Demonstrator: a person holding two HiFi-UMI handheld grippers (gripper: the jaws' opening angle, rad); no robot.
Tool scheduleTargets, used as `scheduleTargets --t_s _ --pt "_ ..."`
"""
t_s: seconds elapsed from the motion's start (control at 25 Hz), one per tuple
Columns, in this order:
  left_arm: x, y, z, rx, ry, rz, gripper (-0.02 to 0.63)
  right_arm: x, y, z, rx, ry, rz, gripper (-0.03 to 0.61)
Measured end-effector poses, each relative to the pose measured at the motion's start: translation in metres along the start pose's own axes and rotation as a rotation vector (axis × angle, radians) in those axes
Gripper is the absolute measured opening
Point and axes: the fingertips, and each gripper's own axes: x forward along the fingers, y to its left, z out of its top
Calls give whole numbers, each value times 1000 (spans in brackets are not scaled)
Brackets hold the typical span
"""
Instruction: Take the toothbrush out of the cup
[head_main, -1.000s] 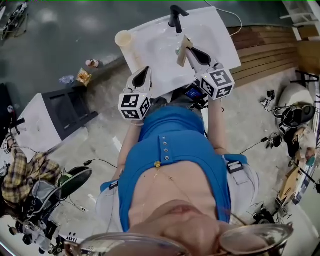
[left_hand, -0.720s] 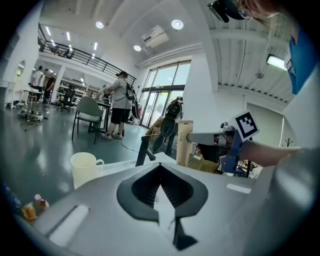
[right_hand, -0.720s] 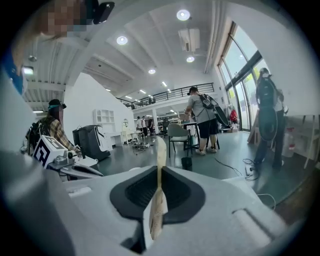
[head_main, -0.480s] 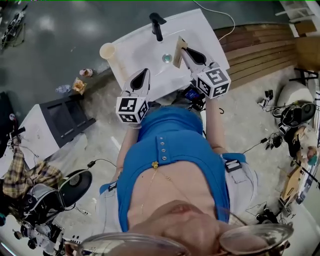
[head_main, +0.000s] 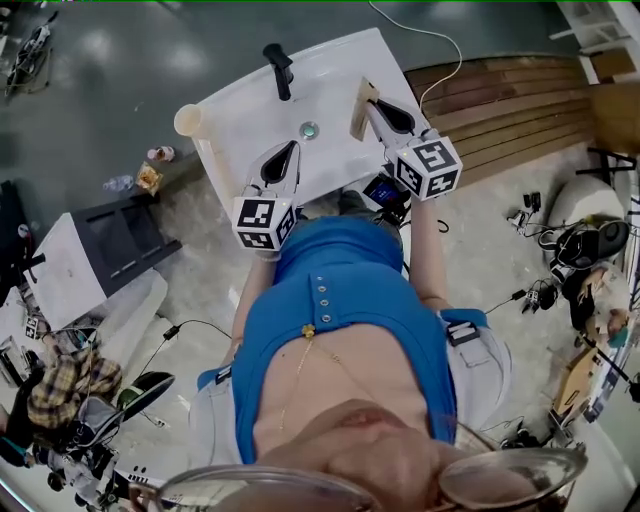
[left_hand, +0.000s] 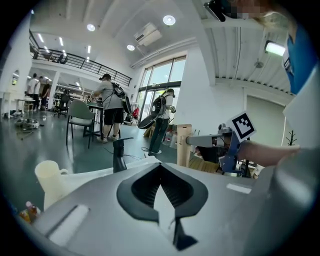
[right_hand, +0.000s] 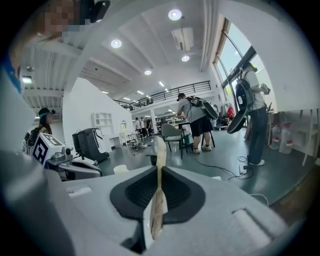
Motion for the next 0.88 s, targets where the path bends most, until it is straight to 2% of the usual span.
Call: scheduleTargets --t_s 0.16,0.52,0.88 --pt "17 -16 3 26 2 9 2 -11 -26 -4 6 8 -3 23" --pt "48 -50 6 14 -1 47 2 -31 -76 -12 -9 56 9 21" --pt "52 -66 -6 -14 13 97 2 -43 -109 -32 -33 140 -13 21"
